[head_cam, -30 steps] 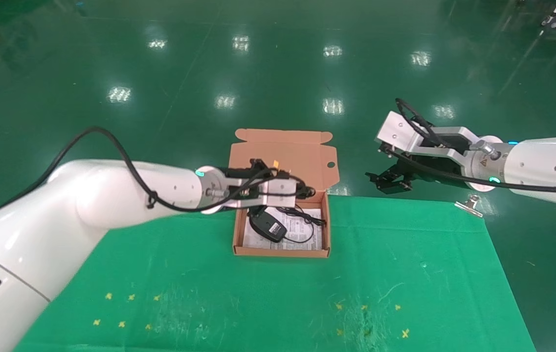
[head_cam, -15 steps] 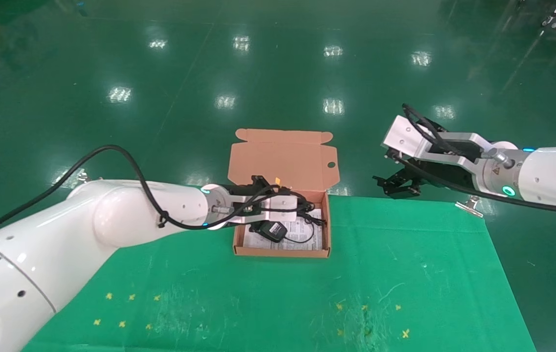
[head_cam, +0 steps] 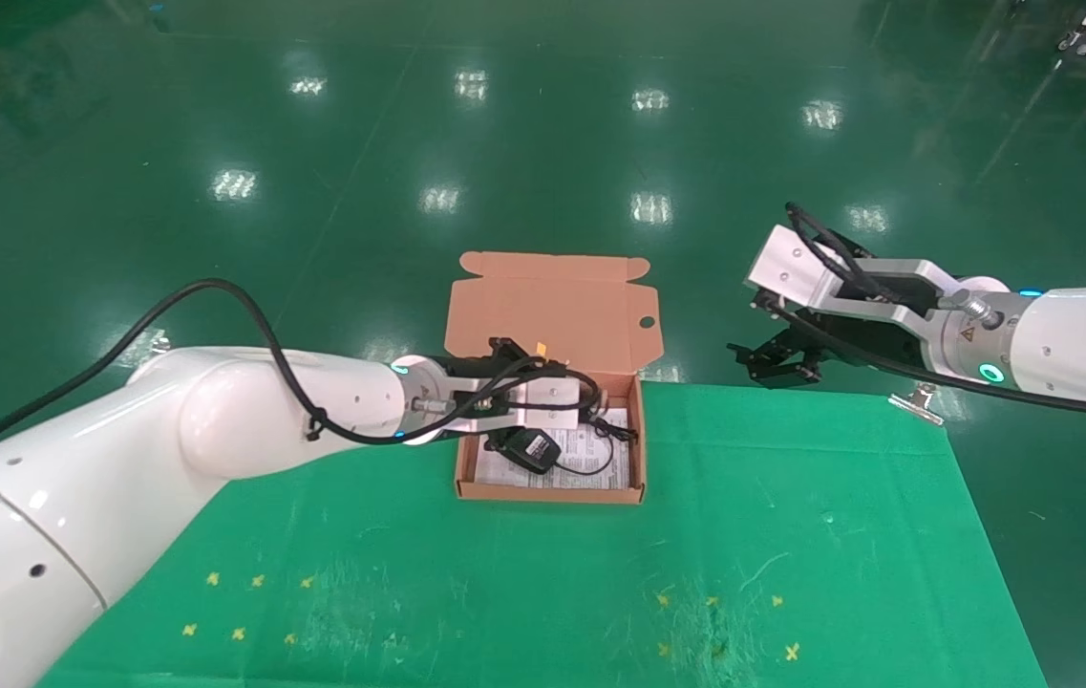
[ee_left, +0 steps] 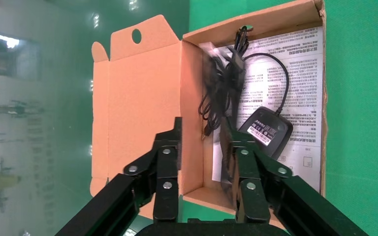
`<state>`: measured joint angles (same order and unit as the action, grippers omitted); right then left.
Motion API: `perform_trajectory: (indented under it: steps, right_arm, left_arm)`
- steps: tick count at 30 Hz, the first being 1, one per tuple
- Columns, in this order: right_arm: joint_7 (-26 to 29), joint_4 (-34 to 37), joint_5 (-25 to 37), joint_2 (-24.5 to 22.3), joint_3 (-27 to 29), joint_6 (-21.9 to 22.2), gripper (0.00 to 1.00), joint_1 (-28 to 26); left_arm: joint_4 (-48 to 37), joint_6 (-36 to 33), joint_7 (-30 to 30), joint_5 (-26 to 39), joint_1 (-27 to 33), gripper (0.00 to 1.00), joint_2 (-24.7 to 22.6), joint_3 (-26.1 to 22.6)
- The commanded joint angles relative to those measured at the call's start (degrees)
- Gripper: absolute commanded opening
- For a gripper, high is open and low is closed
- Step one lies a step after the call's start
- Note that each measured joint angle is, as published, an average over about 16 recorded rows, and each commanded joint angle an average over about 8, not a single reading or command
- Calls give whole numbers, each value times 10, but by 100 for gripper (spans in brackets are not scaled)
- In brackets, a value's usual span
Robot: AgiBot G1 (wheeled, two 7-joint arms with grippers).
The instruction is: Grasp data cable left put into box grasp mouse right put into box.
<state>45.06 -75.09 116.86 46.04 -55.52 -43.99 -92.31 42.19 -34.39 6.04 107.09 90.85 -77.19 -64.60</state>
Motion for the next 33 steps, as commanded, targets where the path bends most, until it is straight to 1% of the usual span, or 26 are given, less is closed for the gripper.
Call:
perform_trajectory:
  steps: [1, 7, 11, 15, 18, 21, 33]
  right_arm:
    - [1, 1, 0, 1, 0, 1, 100, 0]
    - [-26, -3, 13, 7, 3, 14, 100, -21]
    - [-47, -4, 23, 11, -1, 4, 100, -38]
    - [-55, -2, 27, 13, -3, -6, 100, -46]
    - [-61, -1, 16, 12, 2, -15, 100, -42]
    - [-72, -1, -12, 7, 16, -29, 100, -29]
    - [-130, 2, -168, -18, 97, -111, 100, 42]
  left_arm:
    - [6, -1, 0, -1, -2, 100, 4, -1]
    - [19, 10, 17, -8, 42, 100, 26, 19]
    - [17, 14, 26, -8, 70, 100, 32, 29]
    - [17, 10, 30, -15, 79, 100, 36, 36]
    - [24, -4, 30, -33, 71, 100, 47, 49]
    - [37, -26, 31, -60, 54, 100, 64, 69]
    - [98, -133, 35, -190, -22, 100, 142, 160]
